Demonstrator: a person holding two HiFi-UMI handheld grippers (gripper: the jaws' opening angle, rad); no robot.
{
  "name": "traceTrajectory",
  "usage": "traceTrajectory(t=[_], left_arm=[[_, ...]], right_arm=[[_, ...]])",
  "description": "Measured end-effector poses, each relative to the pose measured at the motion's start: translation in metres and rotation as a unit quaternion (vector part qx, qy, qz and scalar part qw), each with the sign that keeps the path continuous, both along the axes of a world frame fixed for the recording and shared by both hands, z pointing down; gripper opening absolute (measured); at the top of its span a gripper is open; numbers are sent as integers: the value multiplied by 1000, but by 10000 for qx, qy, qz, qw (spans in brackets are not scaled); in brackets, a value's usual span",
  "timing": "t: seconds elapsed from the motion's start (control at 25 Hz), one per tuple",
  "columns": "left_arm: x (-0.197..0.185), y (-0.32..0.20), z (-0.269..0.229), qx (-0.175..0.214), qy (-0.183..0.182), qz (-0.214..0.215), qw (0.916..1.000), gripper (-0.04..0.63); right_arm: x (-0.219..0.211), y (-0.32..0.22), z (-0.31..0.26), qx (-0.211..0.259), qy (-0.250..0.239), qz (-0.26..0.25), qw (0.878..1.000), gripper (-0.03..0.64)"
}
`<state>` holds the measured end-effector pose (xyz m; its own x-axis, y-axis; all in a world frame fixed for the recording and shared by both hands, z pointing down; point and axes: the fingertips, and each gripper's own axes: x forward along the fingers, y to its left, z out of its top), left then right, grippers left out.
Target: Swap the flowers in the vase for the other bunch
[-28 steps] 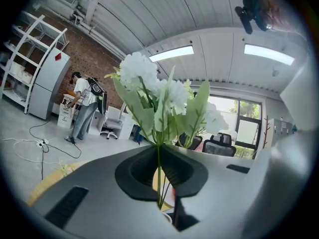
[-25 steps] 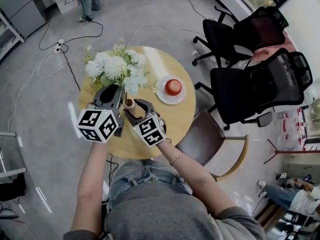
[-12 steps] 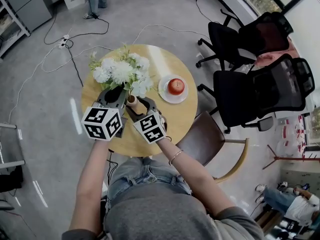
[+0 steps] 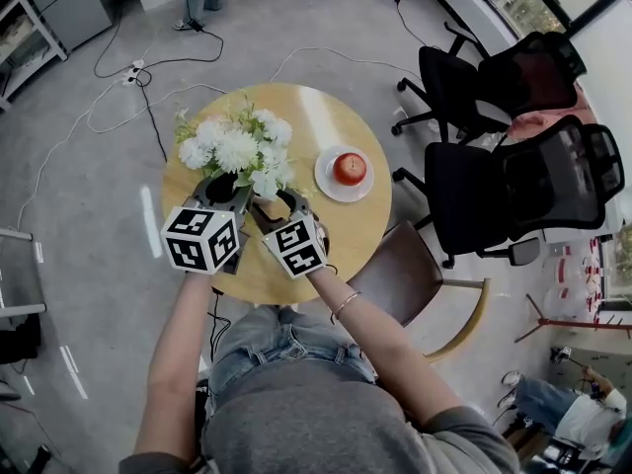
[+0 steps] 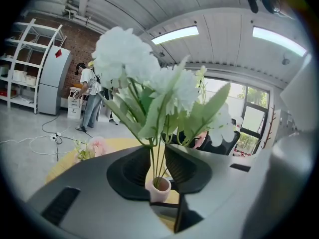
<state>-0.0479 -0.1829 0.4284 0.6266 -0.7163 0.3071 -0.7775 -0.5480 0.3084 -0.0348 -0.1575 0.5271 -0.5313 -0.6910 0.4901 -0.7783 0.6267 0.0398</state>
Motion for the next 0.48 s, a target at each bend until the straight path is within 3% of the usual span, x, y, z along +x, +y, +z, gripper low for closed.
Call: traceTrajectory(t=[0.2,0.48], left_arm=[[-5,7,4,-111,29,-116,9999,129],[-24,26,16,-303,-43,-379,9988,130]], right_arm=[[2,1,1,8,6,-36,10000,229],[-2,1,1,39,-3,-153,9999,229]])
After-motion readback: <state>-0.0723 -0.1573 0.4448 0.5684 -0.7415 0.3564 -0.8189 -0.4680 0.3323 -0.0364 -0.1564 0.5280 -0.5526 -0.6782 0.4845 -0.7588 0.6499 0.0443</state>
